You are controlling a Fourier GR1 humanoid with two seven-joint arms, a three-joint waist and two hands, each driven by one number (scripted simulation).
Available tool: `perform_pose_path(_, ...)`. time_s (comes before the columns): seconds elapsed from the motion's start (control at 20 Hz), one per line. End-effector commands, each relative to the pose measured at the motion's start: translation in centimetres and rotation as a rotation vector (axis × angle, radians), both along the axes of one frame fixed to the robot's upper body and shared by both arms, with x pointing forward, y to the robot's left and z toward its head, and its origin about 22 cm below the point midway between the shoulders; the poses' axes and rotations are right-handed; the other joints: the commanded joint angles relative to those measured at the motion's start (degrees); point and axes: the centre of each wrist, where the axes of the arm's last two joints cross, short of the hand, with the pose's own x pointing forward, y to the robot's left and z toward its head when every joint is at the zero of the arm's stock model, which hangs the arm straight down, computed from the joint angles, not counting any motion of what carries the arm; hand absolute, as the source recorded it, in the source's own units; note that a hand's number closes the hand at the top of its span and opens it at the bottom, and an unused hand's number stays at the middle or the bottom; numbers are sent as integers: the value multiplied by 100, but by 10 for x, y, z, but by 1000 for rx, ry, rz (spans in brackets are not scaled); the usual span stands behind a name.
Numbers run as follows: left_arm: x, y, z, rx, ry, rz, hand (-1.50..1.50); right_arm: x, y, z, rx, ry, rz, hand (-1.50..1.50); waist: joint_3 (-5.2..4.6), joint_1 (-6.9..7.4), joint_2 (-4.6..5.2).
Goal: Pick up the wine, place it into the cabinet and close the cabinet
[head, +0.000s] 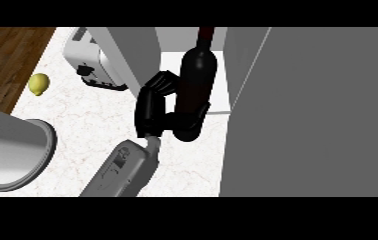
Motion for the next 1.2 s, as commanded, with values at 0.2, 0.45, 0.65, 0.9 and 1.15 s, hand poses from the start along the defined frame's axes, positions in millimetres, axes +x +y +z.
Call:
perform_pose_path(0.2, 20, -1, -32, 39, 60, 40, 150, -40, -3, 34, 79, -50, 95, -150, -10, -60, 23)
perform_pose_path(0.45, 10, -8, -54, 26, 54, 38, 150, -37, -5, 30, 85, -45, 72, -150, -8, -42, 19)
perform_pose_path(0.65, 23, 4, -63, -21, 60, 77, 150, -43, -6, 25, 93, -48, 85, -150, -5, -109, 20)
perform_pose_path(0.9, 30, -3, -59, -54, 92, 40, 150, -41, -8, 33, 84, -45, 94, -150, -8, -45, 18)
perform_pose_path(1.15, 61, -15, -27, -38, 100, 63, 150, -37, -11, 25, 70, -38, 74, -150, -1, -74, 14)
